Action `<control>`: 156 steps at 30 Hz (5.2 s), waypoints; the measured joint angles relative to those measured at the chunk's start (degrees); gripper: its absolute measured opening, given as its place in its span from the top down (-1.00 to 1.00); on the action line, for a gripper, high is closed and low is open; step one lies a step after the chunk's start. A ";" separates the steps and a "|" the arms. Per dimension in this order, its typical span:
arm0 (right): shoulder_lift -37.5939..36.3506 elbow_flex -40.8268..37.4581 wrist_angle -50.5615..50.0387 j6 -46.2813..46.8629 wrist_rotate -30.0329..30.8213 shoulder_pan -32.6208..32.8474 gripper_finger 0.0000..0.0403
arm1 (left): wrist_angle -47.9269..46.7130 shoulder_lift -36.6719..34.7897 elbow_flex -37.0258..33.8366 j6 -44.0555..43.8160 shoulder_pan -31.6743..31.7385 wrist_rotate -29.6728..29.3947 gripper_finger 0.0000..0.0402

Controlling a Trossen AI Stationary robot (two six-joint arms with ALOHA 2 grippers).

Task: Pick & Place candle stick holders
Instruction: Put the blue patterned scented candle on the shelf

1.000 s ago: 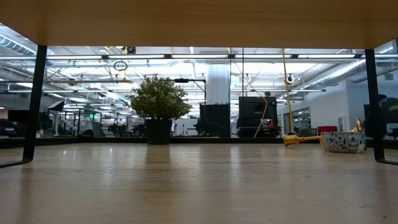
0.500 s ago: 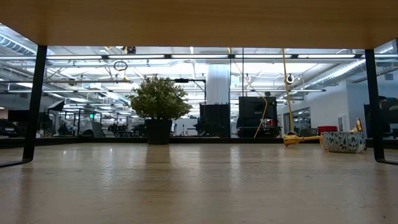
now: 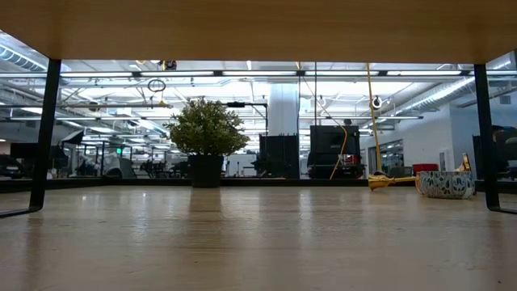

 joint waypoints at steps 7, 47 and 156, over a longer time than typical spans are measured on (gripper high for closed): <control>-7.06 0.00 -1.61 -6.90 -6.75 -2.35 1.00 | 2.76 0.07 0.00 -2.96 3.00 0.41 0.99; -24.77 0.02 -77.46 42.20 -34.66 -15.51 1.00 | 7.79 0.94 0.02 3.22 9.57 1.50 0.99; 10.17 0.20 -86.92 52.41 -93.98 -51.48 -0.40 | 5.01 6.07 -0.02 6.19 7.17 6.89 0.99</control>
